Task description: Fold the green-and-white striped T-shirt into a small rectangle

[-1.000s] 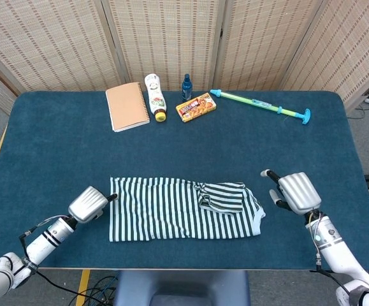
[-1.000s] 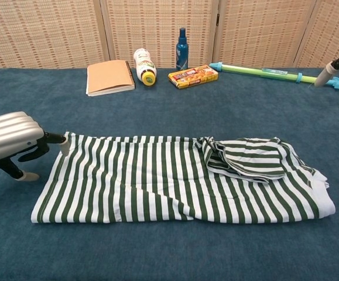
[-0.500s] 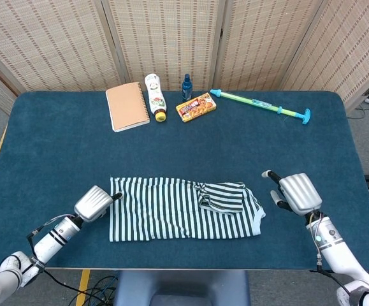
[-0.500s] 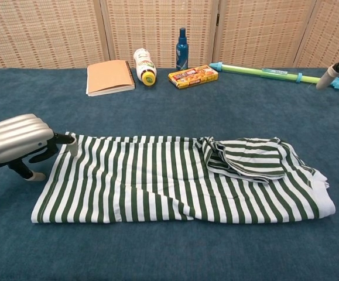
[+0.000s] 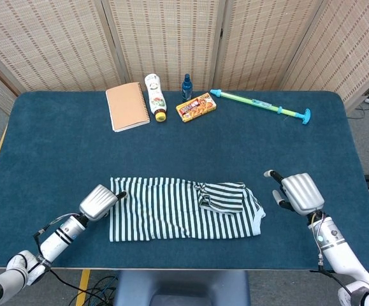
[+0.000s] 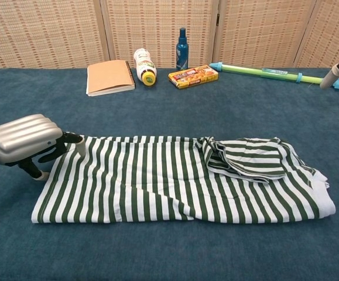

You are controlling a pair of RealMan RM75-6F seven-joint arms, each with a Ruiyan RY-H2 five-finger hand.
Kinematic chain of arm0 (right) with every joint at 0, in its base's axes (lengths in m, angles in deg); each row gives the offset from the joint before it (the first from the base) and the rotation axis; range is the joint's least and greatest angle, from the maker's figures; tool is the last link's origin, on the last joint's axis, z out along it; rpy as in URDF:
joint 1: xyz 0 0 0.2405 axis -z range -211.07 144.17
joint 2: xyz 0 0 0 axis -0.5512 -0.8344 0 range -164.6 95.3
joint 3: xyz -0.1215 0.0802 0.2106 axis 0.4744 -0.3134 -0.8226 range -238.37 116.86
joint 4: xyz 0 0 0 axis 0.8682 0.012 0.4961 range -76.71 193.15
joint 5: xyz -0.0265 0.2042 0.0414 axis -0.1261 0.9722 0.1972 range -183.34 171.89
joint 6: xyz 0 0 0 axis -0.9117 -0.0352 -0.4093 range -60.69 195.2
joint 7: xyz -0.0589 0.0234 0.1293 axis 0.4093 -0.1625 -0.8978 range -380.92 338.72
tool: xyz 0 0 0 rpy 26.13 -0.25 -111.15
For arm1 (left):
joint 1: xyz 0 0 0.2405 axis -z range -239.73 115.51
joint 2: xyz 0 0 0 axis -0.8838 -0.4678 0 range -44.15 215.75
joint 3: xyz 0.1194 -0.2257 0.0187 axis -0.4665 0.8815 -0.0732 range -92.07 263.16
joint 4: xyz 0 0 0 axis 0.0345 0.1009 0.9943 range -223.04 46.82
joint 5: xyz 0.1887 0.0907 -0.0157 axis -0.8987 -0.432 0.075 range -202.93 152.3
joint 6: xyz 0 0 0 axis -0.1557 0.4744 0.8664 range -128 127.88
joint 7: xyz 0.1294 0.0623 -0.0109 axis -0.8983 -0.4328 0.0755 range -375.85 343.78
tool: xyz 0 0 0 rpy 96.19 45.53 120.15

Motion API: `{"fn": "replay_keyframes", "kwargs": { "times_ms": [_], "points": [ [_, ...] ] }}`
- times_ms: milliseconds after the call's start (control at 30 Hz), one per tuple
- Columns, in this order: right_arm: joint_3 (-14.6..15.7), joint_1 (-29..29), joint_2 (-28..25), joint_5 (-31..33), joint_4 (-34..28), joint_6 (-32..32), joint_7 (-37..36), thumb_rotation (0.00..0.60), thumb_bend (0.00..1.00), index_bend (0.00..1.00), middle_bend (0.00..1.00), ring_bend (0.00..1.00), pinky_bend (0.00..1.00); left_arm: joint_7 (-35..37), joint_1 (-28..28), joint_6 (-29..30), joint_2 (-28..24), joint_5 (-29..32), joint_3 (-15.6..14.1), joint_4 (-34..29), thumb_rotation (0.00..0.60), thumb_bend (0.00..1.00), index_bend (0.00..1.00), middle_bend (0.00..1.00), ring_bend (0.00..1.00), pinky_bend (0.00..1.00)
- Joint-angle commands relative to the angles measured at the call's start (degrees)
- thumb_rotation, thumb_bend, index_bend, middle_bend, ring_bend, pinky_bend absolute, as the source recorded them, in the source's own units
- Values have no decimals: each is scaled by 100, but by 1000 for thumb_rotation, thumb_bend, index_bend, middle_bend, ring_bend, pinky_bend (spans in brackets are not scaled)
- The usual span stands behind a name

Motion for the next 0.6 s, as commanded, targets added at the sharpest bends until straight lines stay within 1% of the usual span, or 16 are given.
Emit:
{"fn": "replay_keyframes", "kwargs": {
  "times_ms": [33, 233, 433, 500, 600],
  "points": [
    [-2, 4, 4, 4, 8, -2, -9, 600, 482, 254, 970, 1000, 1000, -6, 11, -25, 4, 7, 9, -13, 600, 176, 401, 868, 842, 990],
    [-11, 4, 13, 9, 28, 1, -29, 600, 482, 254, 971, 1000, 1000, 141, 11, 0, 5, 77, 91, -85, 600, 176, 418, 868, 842, 990],
    [-11, 9, 27, 11, 43, 4, -52, 600, 483, 255, 970, 1000, 1000, 462, 4, -17, -38, 121, 113, -220, 600, 176, 504, 868, 842, 990],
    [-12, 10, 29, 10, 49, 4, -60, 600, 483, 255, 971, 1000, 1000, 523, 1, -19, -44, 126, 116, -253, 600, 188, 523, 868, 842, 990],
    [-11, 11, 29, 6, 52, 8, -66, 600, 482, 255, 971, 1000, 1000, 573, -1, -9, -41, 141, 137, -280, 600, 216, 526, 868, 842, 990]
  ]
}}
